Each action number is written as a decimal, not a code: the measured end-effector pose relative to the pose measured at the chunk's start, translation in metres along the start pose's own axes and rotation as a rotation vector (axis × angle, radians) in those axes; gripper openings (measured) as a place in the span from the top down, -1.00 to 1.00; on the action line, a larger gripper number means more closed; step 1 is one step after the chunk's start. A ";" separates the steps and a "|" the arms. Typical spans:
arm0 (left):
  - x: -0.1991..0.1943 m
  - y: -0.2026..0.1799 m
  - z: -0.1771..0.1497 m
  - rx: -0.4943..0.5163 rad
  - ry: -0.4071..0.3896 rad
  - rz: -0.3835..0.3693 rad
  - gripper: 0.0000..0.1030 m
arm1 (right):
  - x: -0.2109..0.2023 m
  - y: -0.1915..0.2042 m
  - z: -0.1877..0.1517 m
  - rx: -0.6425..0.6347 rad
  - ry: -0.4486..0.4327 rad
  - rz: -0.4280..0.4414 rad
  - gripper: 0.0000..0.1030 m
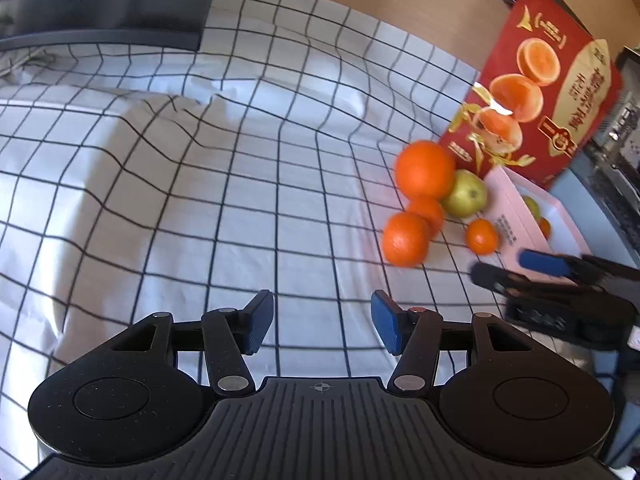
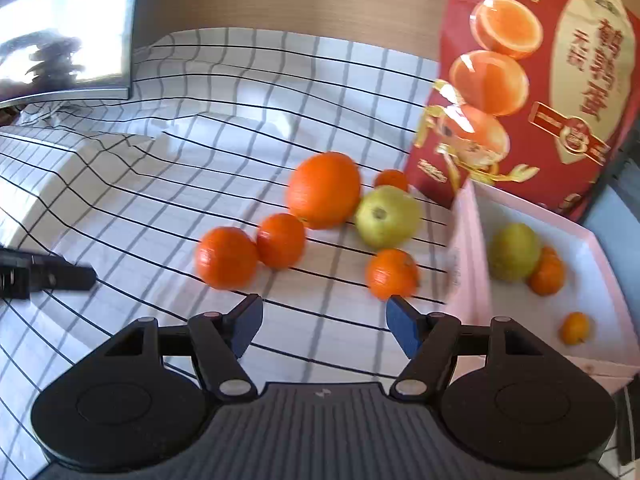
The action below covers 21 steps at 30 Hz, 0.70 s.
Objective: Organize fruits
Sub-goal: 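Move both grippers back over the fruits on the tablecloth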
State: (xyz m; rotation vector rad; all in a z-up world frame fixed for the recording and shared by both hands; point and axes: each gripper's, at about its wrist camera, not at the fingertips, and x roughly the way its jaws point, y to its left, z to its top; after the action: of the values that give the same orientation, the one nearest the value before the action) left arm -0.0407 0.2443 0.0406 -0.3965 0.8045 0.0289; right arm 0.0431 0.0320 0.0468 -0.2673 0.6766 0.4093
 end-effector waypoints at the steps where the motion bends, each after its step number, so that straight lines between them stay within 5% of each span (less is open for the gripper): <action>1: -0.001 0.000 -0.001 0.000 0.004 -0.003 -0.15 | 0.002 0.003 0.001 0.003 -0.002 0.007 -0.34; 4: -0.005 0.004 -0.005 -0.002 0.015 -0.004 -0.15 | 0.006 0.011 0.006 0.009 -0.019 0.022 -0.34; 8: -0.010 0.010 -0.008 0.001 0.029 -0.001 -0.15 | 0.018 0.008 0.018 0.005 -0.069 -0.086 -0.32; 21: -0.013 0.011 -0.007 0.010 0.051 -0.022 -0.15 | 0.097 -0.005 0.062 -0.231 0.010 -0.225 -0.30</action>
State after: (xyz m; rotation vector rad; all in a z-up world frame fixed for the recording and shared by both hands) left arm -0.0562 0.2537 0.0417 -0.3977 0.8503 -0.0060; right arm 0.1476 0.0775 0.0304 -0.5598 0.6017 0.2706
